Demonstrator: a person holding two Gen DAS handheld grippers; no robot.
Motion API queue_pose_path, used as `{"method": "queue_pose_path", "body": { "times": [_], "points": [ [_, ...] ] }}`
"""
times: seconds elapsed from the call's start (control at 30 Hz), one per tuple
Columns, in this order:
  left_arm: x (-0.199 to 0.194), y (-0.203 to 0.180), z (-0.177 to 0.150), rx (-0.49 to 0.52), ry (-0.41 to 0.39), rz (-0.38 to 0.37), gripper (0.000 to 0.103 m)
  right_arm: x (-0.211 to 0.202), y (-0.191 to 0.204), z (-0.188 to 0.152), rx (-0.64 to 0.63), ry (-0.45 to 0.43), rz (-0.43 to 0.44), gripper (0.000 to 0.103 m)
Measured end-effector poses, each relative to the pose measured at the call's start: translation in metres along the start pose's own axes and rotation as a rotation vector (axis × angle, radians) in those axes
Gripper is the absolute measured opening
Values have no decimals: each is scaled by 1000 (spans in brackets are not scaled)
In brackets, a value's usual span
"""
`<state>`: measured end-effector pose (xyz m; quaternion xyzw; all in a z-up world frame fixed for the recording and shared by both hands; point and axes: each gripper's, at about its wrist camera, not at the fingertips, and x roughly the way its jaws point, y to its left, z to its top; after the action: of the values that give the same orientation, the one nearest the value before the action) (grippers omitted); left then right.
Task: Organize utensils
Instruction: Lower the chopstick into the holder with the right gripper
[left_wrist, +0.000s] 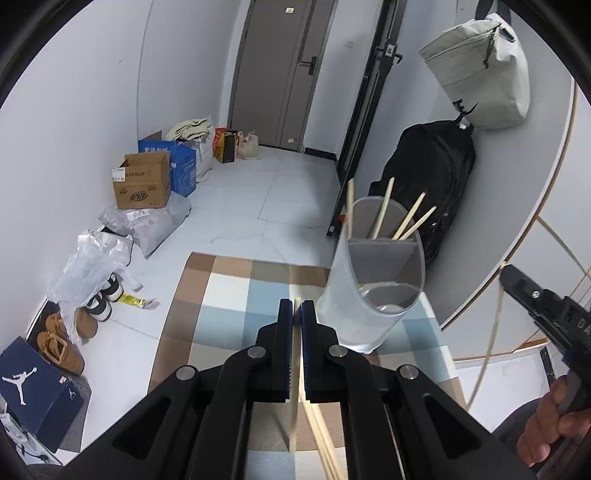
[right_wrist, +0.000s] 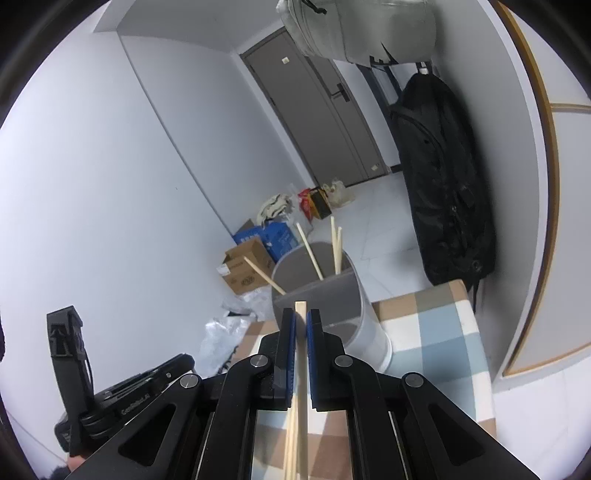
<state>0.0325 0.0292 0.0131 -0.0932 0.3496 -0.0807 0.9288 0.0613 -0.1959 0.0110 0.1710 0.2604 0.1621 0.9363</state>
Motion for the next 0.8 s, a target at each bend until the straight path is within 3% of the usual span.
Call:
{"method": "queue_pose_path", "body": {
  "times": [0.8],
  "points": [
    [-30,-58,99,127,-111,-119,1,14,20,105,-65,-161,-14,5]
  ]
}}
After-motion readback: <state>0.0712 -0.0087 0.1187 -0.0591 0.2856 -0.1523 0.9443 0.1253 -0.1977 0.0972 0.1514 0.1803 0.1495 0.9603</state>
